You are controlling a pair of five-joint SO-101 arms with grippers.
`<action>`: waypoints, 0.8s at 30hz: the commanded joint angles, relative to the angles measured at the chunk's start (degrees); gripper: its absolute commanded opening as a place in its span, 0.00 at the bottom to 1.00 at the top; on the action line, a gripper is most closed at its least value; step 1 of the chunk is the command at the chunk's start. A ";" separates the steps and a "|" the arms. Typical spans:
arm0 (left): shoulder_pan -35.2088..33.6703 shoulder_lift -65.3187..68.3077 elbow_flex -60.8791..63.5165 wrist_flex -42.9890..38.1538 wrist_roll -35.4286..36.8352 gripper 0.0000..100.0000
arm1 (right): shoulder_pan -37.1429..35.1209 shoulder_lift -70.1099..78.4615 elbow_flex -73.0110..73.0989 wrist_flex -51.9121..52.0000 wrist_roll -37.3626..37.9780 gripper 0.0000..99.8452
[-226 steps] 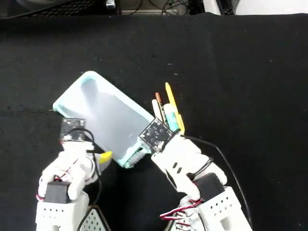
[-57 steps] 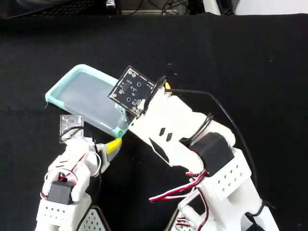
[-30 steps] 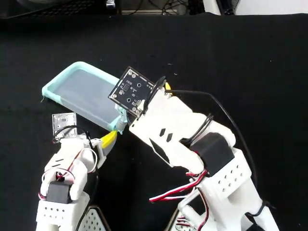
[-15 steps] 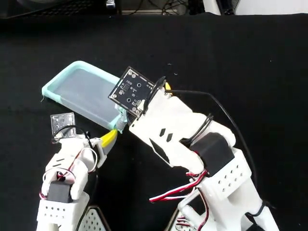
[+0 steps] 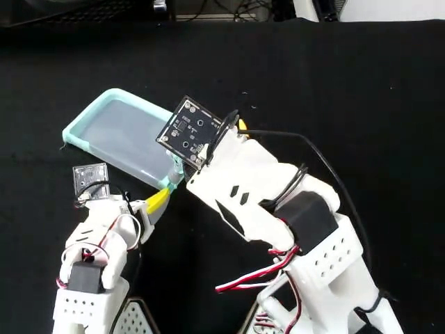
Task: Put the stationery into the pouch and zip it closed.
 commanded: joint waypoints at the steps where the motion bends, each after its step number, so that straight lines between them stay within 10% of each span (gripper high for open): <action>1: -0.22 -0.35 0.22 -4.04 0.26 0.33 | -0.62 0.22 -2.86 0.26 -0.53 0.01; 11: -0.40 -0.35 1.63 -5.27 -0.18 0.30 | -0.62 -0.04 -2.95 0.26 -0.53 0.01; 16: -0.57 -0.35 1.19 -3.69 -0.18 0.01 | -0.53 -0.13 -3.03 0.26 -0.53 0.01; 24: -0.75 -0.35 -4.35 1.49 -0.09 0.03 | -0.44 -0.84 -6.20 2.37 -0.53 0.01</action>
